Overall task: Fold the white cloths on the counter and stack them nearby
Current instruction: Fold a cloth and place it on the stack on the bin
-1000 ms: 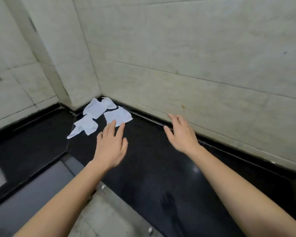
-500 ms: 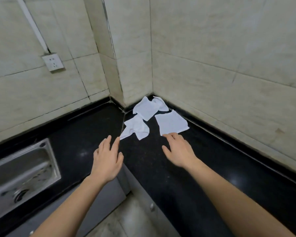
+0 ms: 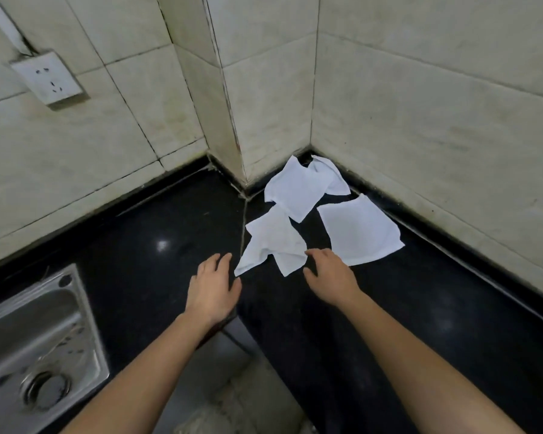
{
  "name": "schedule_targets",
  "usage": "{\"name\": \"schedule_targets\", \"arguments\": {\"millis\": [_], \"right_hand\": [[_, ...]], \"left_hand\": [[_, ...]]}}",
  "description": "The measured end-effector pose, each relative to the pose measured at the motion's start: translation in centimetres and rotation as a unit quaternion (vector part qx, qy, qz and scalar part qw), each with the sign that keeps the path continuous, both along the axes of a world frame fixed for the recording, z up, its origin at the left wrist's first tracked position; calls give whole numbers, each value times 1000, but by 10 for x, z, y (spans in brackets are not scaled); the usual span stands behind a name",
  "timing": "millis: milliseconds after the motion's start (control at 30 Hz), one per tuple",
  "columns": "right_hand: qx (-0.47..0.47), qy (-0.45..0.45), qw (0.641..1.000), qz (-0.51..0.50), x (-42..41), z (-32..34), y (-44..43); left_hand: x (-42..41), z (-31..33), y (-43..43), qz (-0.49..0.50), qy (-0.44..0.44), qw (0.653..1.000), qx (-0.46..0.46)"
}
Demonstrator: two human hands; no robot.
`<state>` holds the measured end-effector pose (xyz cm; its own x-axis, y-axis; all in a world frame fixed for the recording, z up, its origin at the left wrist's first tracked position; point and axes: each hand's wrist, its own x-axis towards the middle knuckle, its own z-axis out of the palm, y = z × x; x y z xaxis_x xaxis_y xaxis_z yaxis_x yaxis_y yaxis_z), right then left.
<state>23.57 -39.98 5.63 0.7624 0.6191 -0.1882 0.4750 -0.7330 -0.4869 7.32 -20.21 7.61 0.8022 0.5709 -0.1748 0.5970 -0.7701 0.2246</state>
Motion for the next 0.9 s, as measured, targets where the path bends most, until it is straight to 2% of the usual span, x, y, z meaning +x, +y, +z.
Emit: {"name": "schedule_targets", "arguments": {"millis": [300, 467, 600, 700, 800, 900], "right_hand": [[-68, 20, 997, -38, 10, -58, 75], [-108, -67, 989, -73, 10, -86, 131], [-203, -109, 973, -4, 11, -92, 177], [-133, -135, 982, -18, 4, -75, 212], [-65, -165, 984, 12, -4, -41, 250], [7, -147, 989, -10, -4, -2, 285]], "left_hand": [[60, -90, 73, -12, 18, 998, -59], [65, -131, 111, -78, 13, 990, -119], [33, -135, 154, -75, -7, 986, -148], [13, -119, 205, -46, -44, 986, -152], [8, -88, 257, -18, -116, 983, -143], [13, -51, 296, 10, -203, 971, -126]]}}
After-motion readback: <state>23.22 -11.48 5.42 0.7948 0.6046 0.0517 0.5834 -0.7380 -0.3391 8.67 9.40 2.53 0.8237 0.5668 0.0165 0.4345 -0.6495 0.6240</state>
